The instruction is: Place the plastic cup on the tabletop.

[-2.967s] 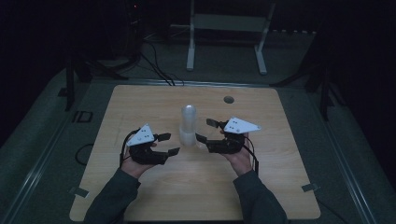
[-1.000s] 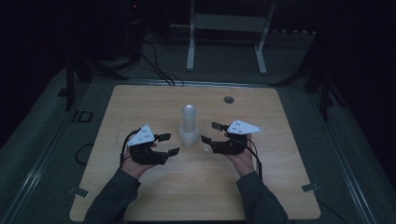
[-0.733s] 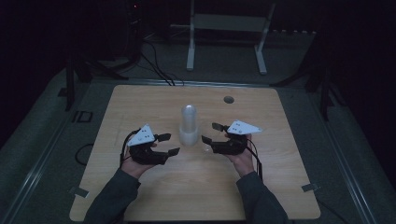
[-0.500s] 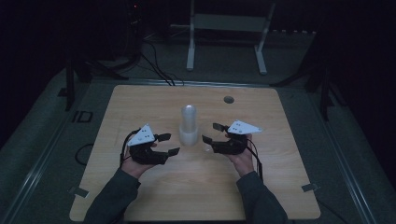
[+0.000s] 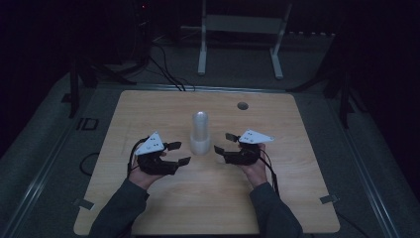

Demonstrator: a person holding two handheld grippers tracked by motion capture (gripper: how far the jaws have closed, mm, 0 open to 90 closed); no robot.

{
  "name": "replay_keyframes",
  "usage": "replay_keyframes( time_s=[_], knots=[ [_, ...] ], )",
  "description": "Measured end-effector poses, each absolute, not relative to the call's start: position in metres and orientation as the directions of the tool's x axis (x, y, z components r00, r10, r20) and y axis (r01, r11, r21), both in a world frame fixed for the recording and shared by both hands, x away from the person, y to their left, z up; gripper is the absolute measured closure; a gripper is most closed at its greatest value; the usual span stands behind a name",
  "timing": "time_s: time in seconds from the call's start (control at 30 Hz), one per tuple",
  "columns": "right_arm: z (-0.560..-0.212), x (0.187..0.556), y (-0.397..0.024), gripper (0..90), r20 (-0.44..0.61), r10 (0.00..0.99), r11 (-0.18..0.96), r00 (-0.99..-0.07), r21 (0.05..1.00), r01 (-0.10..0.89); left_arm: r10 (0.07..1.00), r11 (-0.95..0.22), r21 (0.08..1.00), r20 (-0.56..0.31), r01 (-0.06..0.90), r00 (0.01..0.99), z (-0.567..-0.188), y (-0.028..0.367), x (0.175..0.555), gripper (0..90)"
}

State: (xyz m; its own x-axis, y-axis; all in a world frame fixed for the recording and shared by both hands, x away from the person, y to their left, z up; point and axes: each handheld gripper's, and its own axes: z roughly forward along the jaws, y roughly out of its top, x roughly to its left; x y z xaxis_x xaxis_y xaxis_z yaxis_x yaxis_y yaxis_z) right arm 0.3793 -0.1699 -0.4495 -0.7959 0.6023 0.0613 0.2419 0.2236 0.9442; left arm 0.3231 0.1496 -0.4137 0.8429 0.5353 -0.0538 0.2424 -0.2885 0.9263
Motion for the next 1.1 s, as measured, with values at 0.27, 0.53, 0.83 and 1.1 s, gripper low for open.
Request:
replay_keyframes(
  time_s=[0.27,0.53,0.83,1.1],
  knots=[
    [-0.46,0.382,-0.165,28.7,0.043,0.614,0.258,-0.788,0.933,0.252,0.534,-0.288,0.927,-0.054,0.242,0.844,-0.414,0.149,0.323,33.3],
    [-0.467,0.384,-0.163,28.7,0.037,0.617,0.273,-0.786,0.927,0.258,0.533,-0.288,0.926,-0.055,0.242,0.844,-0.414,0.149,0.323,33.3],
    [-0.47,0.384,-0.165,28.6,0.024,0.622,0.281,-0.783,0.926,0.252,0.532,-0.29,0.925,-0.056,0.244,0.845,-0.414,0.149,0.324,33.3],
    [-0.473,0.382,-0.165,27.4,0.027,0.611,0.29,-0.791,0.922,0.256,0.533,-0.291,0.925,-0.055,0.243,0.844,-0.414,0.149,0.324,33.3]
  ],
)
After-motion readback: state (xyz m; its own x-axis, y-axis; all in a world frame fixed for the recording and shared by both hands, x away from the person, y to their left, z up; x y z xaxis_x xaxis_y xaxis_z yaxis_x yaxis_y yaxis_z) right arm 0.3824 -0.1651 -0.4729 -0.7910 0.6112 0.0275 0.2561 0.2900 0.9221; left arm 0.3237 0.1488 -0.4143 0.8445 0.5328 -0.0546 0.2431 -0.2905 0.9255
